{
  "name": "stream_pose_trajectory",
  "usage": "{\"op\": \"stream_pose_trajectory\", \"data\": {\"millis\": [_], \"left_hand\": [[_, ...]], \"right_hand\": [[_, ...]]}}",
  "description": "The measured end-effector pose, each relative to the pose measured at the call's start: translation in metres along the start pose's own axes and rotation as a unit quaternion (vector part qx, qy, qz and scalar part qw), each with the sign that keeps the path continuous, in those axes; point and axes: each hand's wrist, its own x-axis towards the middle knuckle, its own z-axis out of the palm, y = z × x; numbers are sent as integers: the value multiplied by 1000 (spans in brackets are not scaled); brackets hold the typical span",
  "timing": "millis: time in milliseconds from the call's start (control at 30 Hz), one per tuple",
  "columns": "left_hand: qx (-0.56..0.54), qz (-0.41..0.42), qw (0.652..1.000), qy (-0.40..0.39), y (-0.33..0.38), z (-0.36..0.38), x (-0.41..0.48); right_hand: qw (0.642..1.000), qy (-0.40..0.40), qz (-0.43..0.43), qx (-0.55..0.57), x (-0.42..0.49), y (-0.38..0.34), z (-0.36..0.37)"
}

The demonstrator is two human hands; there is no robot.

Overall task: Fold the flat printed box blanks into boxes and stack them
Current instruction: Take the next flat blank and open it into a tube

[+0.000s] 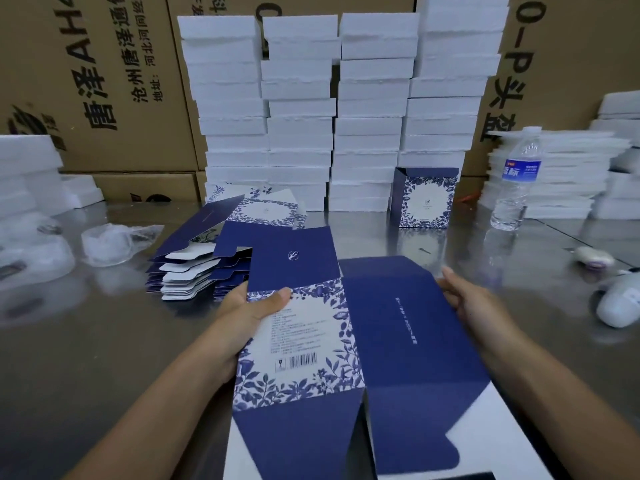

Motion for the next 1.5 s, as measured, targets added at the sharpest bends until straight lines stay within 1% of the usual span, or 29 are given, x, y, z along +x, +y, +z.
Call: {"op": "stream_pose_trajectory", "data": {"millis": [33,133,233,333,400,533,667,800,867,1000,1100,1167,1267,1400,1500], "left_hand": [[6,2,1000,-4,-1,-1,1],[33,14,999,-16,-3,-1,0],[43,16,999,-8,-2,0,2],[39,1,999,36,0,3,4],[71,-8,996,46,-2,6,6],[120,37,989,74,-8,6,9],[101,41,989,104,-6,4,7],[67,49,988,131,-3,2,7],[72,53,988,125,-4,2,7],[42,42,991,123,-3,4,8],[55,42,994,82,-5,6,7],[80,54,993,65,-6,6,6],[83,75,991,69,-6,4,5],[70,82,991,84,-3,2,4],[54,88,989,102,-3,1,4]], "right_hand": [[1000,-8,-2,5,-3,1,0],[998,14,-9,-62,-3,5,3],[992,40,-48,-114,-3,6,7],[992,53,-49,-100,-2,6,5],[991,68,-48,-106,0,5,2],[989,85,-54,-105,3,6,-1],[996,62,-38,-46,0,5,0],[992,45,-50,-105,-1,5,5],[991,37,-53,-116,-2,5,6],[986,61,-64,-140,1,6,3],[987,79,-64,-127,3,6,1],[990,75,-56,-109,2,6,1],[993,63,-51,-86,1,7,1],[996,44,-56,-60,0,7,4],[993,34,-68,-89,0,8,6]]}}
